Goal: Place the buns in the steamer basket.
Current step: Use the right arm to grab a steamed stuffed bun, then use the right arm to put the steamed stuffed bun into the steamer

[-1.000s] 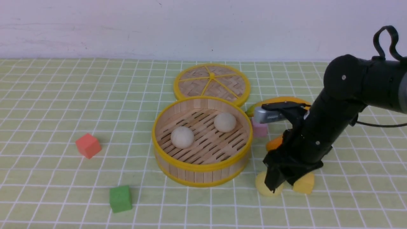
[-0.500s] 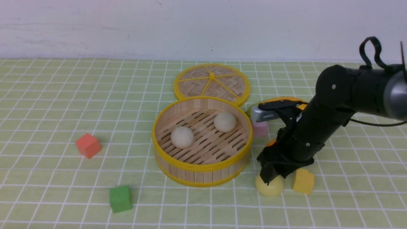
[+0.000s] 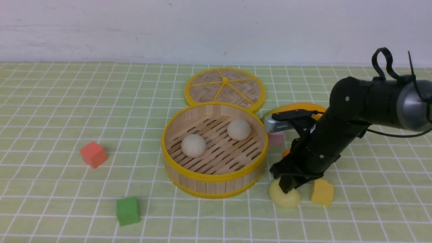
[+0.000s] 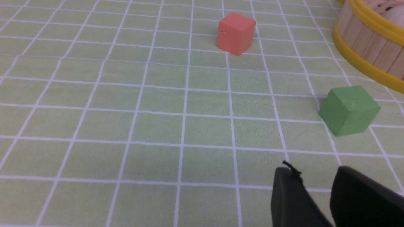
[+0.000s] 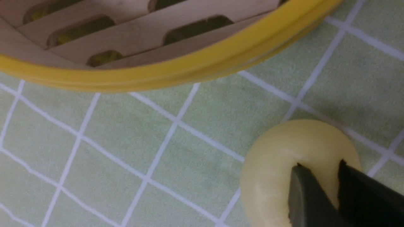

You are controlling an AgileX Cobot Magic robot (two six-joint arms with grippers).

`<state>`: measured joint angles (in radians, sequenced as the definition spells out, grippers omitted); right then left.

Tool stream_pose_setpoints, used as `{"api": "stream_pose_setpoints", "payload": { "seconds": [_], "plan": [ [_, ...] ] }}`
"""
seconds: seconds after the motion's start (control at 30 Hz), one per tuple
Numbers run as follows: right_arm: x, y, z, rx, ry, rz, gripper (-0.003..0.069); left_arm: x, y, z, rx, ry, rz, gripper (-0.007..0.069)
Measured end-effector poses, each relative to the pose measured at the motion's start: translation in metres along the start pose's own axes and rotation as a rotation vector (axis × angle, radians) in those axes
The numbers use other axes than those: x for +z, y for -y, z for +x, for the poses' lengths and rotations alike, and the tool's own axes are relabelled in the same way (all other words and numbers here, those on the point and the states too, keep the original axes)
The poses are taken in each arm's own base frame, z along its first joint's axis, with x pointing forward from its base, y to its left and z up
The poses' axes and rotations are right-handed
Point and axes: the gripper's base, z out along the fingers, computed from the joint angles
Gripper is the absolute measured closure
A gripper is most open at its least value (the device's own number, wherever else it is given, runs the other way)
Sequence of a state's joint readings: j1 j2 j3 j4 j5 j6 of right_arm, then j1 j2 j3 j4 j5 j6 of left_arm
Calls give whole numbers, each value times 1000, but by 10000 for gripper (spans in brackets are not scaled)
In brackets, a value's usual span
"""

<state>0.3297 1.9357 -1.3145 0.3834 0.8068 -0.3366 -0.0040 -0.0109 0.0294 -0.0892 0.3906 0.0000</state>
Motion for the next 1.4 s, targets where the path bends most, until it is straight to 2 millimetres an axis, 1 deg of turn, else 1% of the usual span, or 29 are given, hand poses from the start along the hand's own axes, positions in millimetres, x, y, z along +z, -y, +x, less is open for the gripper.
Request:
{"api": "stream_pose_setpoints", "payload": {
  "seconds": [0.07,0.1,0.17,0.27,0.43,0.47,0.5,0.53,0.57,0.67,0.7,0.73,0.8,0.87,0.93,1.03,1.07,1.1,1.2,1.3,1.33,1.37,1.4],
  "plan": [
    [0,0,1,0,-10,-3,603,0,0,0,0,0,0,426],
    [0,0,1,0,-12,-4,603,0,0,0,0,0,0,426],
    [-1,-1,2,-1,-28,-11,643,0,0,0,0,0,0,425],
    [-5,-3,4,-4,-36,-17,655,0,0,0,0,0,0,423],
    [-32,-12,3,-19,4,-29,655,0,0,0,0,0,0,423],
    [-41,-15,1,-21,28,-38,655,0,0,0,0,0,0,423],
    [-43,-16,0,-20,33,-41,655,0,0,0,0,0,0,423],
    [-56,-21,-6,-23,68,-60,655,0,0,0,0,0,0,423],
    [-60,-23,-8,-24,80,-64,655,0,0,0,0,0,0,423],
    [-88,-34,-29,-26,186,-116,655,0,0,0,0,0,0,421],
    [-88,-34,-29,-23,187,-120,655,0,0,0,0,0,0,420],
    [-95,-38,-36,-15,228,-143,655,0,0,0,0,0,0,419],
    [-103,-45,-43,2,289,-180,655,0,0,0,0,0,0,417],
    [-105,-53,-49,-5,349,-206,655,0,0,0,0,0,0,416],
    [-101,-62,-54,-39,391,-219,655,0,0,0,0,0,0,416],
    [-86,-75,-61,-87,434,-226,655,0,0,0,0,0,0,416],
    [-84,-77,-62,-92,435,-227,655,0,0,0,0,0,0,416],
    [-73,-80,-65,-112,449,-219,654,0,0,0,0,0,0,416],
    [-47,-79,-70,-124,440,-198,652,0,0,0,0,0,0,416],
    [-22,-72,-71,-109,404,-185,651,0,0,0,0,0,0,414],
    [-21,-72,-71,-108,401,-185,651,0,0,0,0,0,0,414],
    [-9,-68,-71,-98,378,-181,650,0,0,0,0,0,0,411],
    [-4,-67,-71,-95,370,-180,648,0,0,0,0,0,0,409]
  ]
}}
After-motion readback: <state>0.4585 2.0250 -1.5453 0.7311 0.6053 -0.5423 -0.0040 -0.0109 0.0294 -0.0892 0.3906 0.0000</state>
